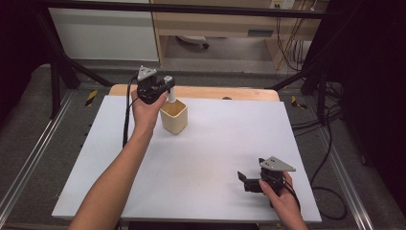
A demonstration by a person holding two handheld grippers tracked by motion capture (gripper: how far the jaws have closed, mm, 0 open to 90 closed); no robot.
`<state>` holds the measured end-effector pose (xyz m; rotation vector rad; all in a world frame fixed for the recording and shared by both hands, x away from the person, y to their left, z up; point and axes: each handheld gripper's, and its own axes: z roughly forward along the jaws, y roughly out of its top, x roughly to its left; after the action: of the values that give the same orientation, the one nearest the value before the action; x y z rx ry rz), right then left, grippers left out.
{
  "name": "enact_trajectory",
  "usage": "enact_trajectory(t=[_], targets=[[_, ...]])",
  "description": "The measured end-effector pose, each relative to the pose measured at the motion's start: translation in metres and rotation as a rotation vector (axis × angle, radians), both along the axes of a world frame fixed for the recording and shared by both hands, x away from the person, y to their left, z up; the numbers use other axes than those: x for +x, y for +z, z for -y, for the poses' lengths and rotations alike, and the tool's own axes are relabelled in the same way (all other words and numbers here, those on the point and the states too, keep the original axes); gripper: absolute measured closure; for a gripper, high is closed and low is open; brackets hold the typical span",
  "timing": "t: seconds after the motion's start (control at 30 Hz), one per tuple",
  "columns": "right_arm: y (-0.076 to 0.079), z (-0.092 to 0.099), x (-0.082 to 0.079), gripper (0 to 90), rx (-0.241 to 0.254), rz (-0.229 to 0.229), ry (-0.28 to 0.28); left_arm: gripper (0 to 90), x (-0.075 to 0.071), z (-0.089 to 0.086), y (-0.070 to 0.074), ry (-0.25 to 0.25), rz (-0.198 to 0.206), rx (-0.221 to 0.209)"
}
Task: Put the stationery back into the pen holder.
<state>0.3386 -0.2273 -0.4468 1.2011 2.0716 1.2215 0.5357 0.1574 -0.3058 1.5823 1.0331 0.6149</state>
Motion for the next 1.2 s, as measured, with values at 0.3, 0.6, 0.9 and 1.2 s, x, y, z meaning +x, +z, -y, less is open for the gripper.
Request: enact_trajectory(t=[0.3,0.6,0.9,1.2], targets=[[0.0,0.0,0.0,3.0,-0.004,-0.001,0.0,71.2,0.001,0.002,-0.004,-0.007,0.003,0.019],[0.0,0.0,0.0,3.0,-0.009,-0.001,0.002,71.2,0.002,0.002,-0.015,-0.003,-0.012,0.022],[-0.001,-0.001,0.0,3.0,-0.015,-0.001,0.006,71.2,0.0,0.008,-0.02,-0.016,-0.017,0.038],[0.0,0.0,0.0,2.9,-0.009,-0.003,0.004,71.2,0.001,0.011,-0.024,-0.018,-0.018,0.064]])
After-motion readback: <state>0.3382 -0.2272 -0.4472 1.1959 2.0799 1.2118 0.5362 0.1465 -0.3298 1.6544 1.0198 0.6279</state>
